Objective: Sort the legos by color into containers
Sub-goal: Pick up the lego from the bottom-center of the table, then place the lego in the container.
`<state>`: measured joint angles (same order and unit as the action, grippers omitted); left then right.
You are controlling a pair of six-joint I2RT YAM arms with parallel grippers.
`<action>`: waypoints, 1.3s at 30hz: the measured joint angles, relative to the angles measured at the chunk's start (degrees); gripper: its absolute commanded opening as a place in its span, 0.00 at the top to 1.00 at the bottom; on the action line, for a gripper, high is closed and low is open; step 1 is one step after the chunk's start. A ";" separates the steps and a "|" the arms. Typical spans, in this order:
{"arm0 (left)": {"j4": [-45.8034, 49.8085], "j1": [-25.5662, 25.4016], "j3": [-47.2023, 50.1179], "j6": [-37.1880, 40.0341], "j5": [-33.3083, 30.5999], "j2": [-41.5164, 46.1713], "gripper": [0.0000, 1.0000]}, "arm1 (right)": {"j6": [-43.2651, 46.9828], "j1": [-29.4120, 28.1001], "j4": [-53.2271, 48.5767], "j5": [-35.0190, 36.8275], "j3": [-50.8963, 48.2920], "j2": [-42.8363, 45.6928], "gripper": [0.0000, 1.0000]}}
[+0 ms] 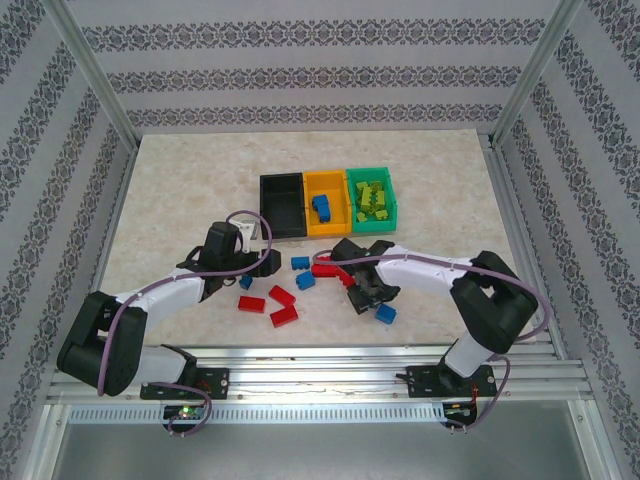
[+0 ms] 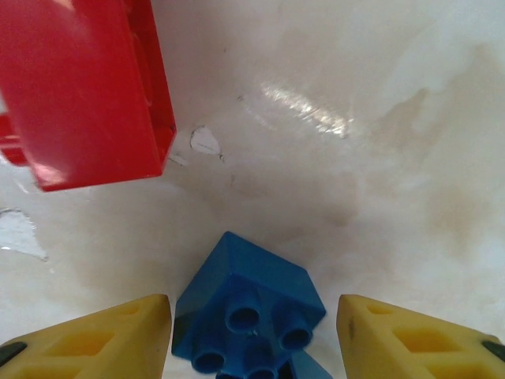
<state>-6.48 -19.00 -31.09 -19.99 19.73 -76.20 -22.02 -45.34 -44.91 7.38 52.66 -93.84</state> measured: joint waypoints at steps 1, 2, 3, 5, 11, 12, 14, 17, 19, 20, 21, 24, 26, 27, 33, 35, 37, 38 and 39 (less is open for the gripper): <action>0.00 0.00 0.00 0.00 -0.02 0.00 0.21 | -0.02 -0.11 0.11 -0.35 0.00 -0.68 0.43; 0.00 0.00 0.00 0.02 0.00 0.00 0.21 | 0.09 -0.24 0.35 -0.52 0.20 -1.14 0.44; 0.00 0.00 0.00 0.02 -0.02 0.00 0.21 | 0.20 -0.31 0.20 -0.55 0.31 -1.16 0.45; 0.00 0.00 0.00 0.00 0.00 0.00 0.21 | 0.42 -0.31 0.26 -0.76 0.33 -1.20 0.51; 0.00 0.00 0.00 0.00 -0.02 0.00 0.21 | 0.87 -0.31 0.33 -1.05 0.61 -1.01 0.61; 0.00 0.00 0.00 0.02 -0.02 0.00 0.21 | 0.87 -0.28 0.33 -1.09 0.61 -0.87 0.61; 0.00 0.00 0.00 0.02 -0.02 0.00 0.21 | 0.87 -0.28 0.61 -1.42 0.61 -0.63 0.61; 0.00 0.00 0.00 0.00 0.00 0.00 0.21 | 1.05 0.28 1.05 -2.19 1.27 0.15 0.61; 0.00 0.00 0.00 0.02 0.00 0.00 0.21 | 1.27 1.18 1.07 -2.60 2.93 1.03 0.60; 0.00 0.00 0.00 0.02 0.00 0.00 0.21 | 1.44 1.81 1.25 -2.78 4.02 1.36 0.60; 0.00 0.00 0.00 0.02 0.00 0.00 0.21 | 1.51 2.69 1.57 -3.10 5.51 1.64 0.60; 0.00 0.00 0.00 0.02 -0.02 0.00 0.21 | 2.34 5.57 3.21 -4.02 10.54 1.77 0.59; 0.00 0.00 0.00 0.02 -0.02 -0.02 0.21 | 2.80 7.63 4.39 -4.48 14.23 1.36 0.59; 0.00 0.00 0.00 0.02 0.00 -0.07 0.21 | 2.99 8.85 4.98 -4.85 16.59 0.55 0.59; -0.02 0.00 0.00 0.02 0.00 -0.35 0.21 | 4.28 15.17 8.74 -6.58 32.11 -10.60 0.59; -0.02 0.00 0.00 0.02 -0.02 -0.37 0.21 | 4.57 16.48 8.76 -7.06 38.14 -15.63 0.58; -0.02 0.00 0.00 0.02 -0.04 -0.37 0.21 | 5.14 17.59 8.52 -7.61 44.63 -20.79 0.57; -0.02 0.00 0.00 0.02 -0.04 -0.37 0.21 | 5.49 17.94 8.26 -7.82 47.41 -22.84 0.56; -0.02 0.00 0.00 0.02 -0.02 -0.37 0.21 | 5.79 18.25 7.89 -8.09 50.71 -25.22 0.53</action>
<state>-6.50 -19.00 -31.09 -19.97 19.70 -76.58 -16.23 -27.09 -37.01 -0.71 103.37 -119.07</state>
